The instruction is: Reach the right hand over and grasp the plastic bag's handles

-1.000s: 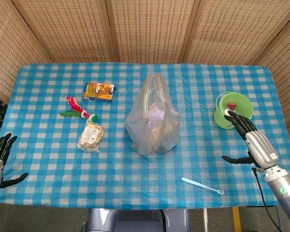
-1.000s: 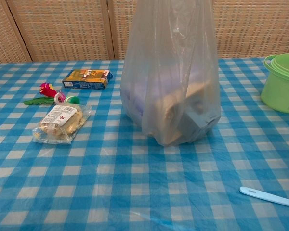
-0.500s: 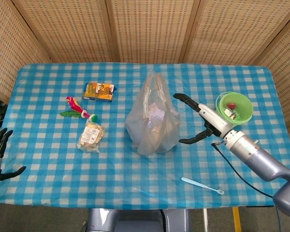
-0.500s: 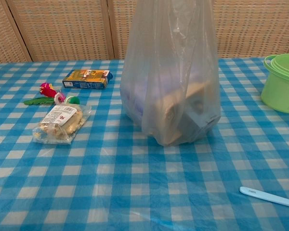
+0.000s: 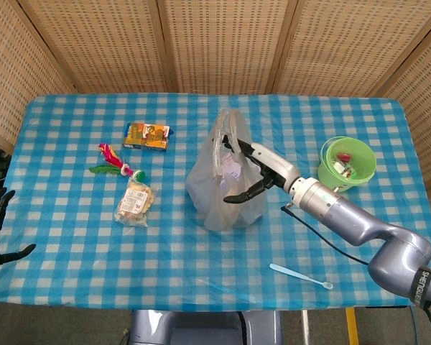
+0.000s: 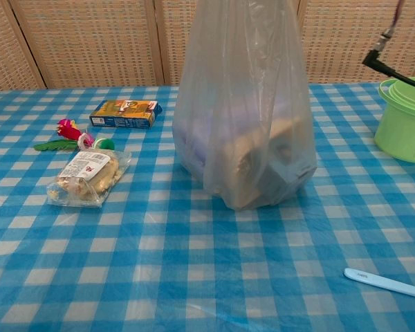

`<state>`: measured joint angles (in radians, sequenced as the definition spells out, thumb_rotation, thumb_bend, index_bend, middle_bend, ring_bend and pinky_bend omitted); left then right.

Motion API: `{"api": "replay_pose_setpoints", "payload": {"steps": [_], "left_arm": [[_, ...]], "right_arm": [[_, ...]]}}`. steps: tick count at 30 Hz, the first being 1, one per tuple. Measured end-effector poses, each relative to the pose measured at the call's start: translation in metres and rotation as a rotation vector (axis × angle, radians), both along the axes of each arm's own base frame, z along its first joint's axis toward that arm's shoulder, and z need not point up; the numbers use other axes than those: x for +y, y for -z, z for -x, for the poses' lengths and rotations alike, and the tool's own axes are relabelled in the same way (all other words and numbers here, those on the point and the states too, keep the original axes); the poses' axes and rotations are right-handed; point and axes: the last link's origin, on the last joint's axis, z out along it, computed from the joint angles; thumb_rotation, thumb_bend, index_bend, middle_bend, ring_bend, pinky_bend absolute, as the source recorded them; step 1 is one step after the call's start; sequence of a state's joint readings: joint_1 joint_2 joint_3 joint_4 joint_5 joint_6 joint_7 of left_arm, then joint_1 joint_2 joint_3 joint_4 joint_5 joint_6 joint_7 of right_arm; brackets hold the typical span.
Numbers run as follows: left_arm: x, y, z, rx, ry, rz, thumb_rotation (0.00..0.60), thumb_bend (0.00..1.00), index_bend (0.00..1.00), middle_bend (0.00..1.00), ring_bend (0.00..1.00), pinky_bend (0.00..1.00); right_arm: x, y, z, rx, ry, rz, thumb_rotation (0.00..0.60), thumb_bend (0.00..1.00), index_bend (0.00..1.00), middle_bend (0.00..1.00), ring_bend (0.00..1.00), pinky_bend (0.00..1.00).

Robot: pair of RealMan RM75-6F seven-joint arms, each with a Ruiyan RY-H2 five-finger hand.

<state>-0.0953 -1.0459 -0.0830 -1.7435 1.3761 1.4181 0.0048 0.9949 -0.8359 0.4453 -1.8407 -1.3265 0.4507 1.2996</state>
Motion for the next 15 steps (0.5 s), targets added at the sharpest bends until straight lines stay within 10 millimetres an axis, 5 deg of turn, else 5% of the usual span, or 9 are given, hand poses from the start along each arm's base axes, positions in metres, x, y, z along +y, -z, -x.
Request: {"api": "replay_pose_setpoints", "payload": {"steps": [11, 15], "left_arm": [[0.005, -0.003, 0.004, -0.006, -0.021, -0.006, 0.6, 0.0, 0.0, 0.0, 0.0, 0.0], [0.006, -0.003, 0.006, -0.008, -0.029, -0.006, 0.6, 0.0, 0.0, 0.0, 0.0, 0.0]], "right_arm": [[-0.012, 0.011, -0.048, -0.257, 0.113, -0.174, 0.6, 0.0, 0.18, 0.26, 0.09, 0.01], [-0.015, 0.012, -0.055, -0.31, 0.155, -0.223, 0.6, 0.0, 0.17, 0.37, 0.2, 0.13]]}}
